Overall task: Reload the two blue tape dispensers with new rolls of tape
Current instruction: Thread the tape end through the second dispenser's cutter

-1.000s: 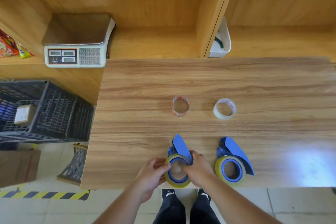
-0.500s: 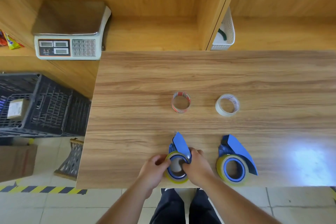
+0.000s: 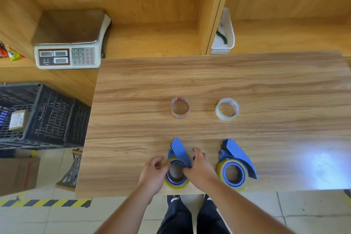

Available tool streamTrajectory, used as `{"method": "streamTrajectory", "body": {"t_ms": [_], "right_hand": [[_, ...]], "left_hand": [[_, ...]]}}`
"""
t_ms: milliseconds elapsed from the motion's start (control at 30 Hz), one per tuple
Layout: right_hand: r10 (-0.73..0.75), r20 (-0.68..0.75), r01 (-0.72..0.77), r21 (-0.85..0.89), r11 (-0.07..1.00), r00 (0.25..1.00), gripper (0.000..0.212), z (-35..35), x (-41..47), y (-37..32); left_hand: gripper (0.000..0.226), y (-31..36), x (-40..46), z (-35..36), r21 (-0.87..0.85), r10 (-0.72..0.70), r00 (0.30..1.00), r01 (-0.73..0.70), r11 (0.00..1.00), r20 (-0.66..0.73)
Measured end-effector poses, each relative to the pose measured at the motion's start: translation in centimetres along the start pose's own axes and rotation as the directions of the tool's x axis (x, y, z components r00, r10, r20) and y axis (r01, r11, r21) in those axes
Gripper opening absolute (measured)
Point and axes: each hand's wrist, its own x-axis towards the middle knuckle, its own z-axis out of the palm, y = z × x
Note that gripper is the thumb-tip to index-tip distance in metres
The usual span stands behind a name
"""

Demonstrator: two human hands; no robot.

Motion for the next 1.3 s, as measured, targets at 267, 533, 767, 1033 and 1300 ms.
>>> {"method": "streamTrajectory", "body": {"t_ms": [267,533,767,1033,1300], "right_hand": [[-0.177,-0.372,0.108,-0.199,0.974,0.911,0.072,-6.2,-2.5,1.8],[0.035,-0.409,-0.104,-0.148,0.983,0.912,0.087,-11.7,-2.5,8.6],[0.132,-0.141,-0.139,-0.035,0.99,0.981,0.097,-12.6,-1.8,11.8],[0.088,-0.108,-0.098,-0.089,0.991,0.99,0.072,-11.2,-1.2,11.8],[0.116,-0.1,-0.106,0.1,0.989,0.988,0.03,-11.6,-1.5,11.1]], "left_hand": [[0.038,6.2,-3.7,4.2,0.102,0.418,0.899,-0.407,0.908,-0.127],[0.067,8.1,-6.8,13.7,0.175,0.214,0.97,-0.232,0.957,0.115],[0.077,7.5,-6.2,17.9,0.3,0.042,0.993,-0.075,0.951,0.115],[0.047,7.0,-5.4,18.5,0.386,0.066,0.997,-0.08,0.919,0.051],[0.009,8.1,-7.0,17.3,0.34,0.118,0.991,-0.135,0.931,0.07]]}}
